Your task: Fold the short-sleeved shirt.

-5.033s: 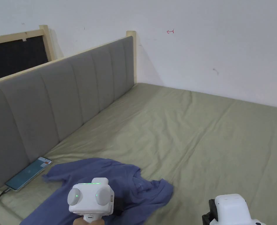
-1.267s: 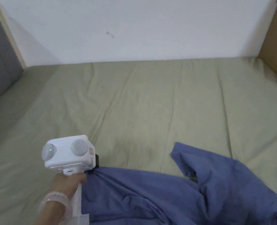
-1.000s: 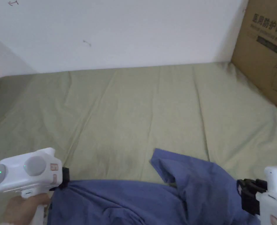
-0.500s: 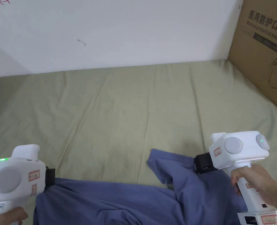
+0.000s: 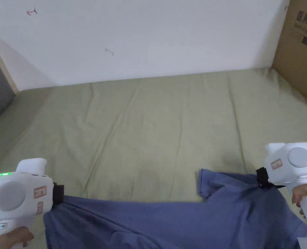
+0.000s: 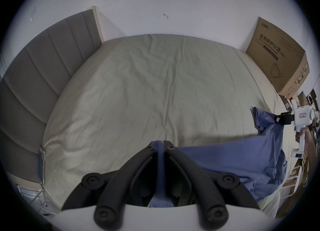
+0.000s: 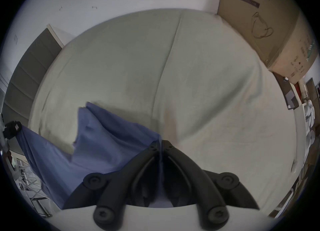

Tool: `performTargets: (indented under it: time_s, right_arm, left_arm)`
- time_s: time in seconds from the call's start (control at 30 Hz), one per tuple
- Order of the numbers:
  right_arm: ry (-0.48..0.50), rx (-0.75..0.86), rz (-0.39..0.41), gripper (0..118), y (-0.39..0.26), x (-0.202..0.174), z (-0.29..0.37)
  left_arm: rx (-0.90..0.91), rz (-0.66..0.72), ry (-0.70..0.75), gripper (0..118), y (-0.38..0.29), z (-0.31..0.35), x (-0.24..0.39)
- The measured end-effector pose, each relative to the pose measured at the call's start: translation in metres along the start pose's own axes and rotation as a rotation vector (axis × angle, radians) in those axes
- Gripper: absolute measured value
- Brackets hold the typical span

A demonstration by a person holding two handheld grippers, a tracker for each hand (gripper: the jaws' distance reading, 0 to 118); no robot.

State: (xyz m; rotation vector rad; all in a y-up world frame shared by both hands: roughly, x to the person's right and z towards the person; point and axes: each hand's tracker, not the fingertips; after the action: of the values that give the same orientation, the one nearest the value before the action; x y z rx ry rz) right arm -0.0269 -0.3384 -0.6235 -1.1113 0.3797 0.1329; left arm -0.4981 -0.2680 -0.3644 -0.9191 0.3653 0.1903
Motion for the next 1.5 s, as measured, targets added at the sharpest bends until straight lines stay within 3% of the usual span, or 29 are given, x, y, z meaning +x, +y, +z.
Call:
performTargets:
  time_s: [0.27, 0.5, 0.73, 0.8, 1.17, 1.5]
  right_arm:
    - [0.093, 0.209, -0.103, 1, 0.022, 0.035, 0.116]
    - [0.143, 0.407, -0.130, 1, 0.046, 0.046, 0.226]
    - [0.150, 0.506, -0.129, 1, 0.090, 0.022, 0.303]
    - [0.180, 0.527, -0.133, 1, 0.114, 0.021, 0.310]
    - [0.135, 0.652, -0.144, 1, 0.236, -0.017, 0.359]
    - [0.109, 0.781, -0.118, 1, 0.251, -0.054, 0.430]
  left_arm:
    - [0.097, 0.010, 0.003, 4, 0.011, 0.073, -0.015]
    - [0.238, -0.021, 0.006, 4, 0.032, 0.145, -0.002]
    - [0.347, -0.021, 0.040, 4, 0.101, 0.187, -0.002]
    - [0.380, -0.018, 0.066, 4, 0.128, 0.191, -0.002]
    - [0.505, -0.040, 0.211, 4, 0.270, 0.196, -0.002]
    - [0.591, -0.017, 0.260, 4, 0.315, 0.219, -0.004]
